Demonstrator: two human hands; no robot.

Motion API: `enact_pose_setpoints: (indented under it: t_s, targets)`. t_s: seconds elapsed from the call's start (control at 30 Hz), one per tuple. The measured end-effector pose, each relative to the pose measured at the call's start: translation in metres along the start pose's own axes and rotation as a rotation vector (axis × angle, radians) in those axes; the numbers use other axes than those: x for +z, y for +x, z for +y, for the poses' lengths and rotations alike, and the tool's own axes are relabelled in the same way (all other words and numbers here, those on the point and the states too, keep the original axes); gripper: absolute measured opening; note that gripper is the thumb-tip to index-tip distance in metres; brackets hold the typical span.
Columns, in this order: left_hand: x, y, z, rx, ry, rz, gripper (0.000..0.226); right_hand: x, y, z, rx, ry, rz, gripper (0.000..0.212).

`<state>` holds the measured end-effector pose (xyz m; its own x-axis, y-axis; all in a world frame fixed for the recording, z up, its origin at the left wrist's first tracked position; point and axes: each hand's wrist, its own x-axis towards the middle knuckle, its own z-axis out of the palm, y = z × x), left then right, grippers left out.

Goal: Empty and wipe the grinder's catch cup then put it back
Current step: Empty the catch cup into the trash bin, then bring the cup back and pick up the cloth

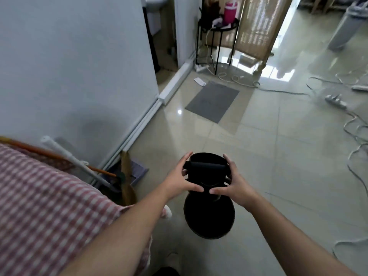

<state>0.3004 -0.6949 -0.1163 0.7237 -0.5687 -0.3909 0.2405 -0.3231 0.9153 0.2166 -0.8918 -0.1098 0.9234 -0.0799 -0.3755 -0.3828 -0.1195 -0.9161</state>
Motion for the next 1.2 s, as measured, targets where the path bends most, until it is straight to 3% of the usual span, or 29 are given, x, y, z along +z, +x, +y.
enact_pose_setpoints:
  t_s: [0.2, 0.4, 0.6, 0.83, 1.2]
  targets:
    - [-0.019, -0.086, 0.044, 0.167, 0.07, 0.248, 0.123, 0.027, -0.032, -0.075, -0.259, -0.167, -0.13, 0.122]
    - [-0.065, -0.177, 0.051, 0.254, 0.107, 0.538, 0.119, 0.102, -0.045, -0.13, -0.443, -0.247, -0.284, 0.119]
    - [-0.118, -0.29, 0.03, 0.211, 0.102, 0.813, 0.119, 0.22, -0.055, -0.17, -0.554, -0.368, -0.502, 0.122]
    - [-0.183, -0.421, -0.028, 0.033, 0.13, 1.099, 0.115, 0.384, -0.082, -0.183, -0.632, -0.466, -0.77, 0.121]
    - [-0.277, -0.566, -0.125, -0.141, -0.028, 1.21, 0.114, 0.6, -0.124, -0.176, -0.594, -0.631, -0.94, 0.119]
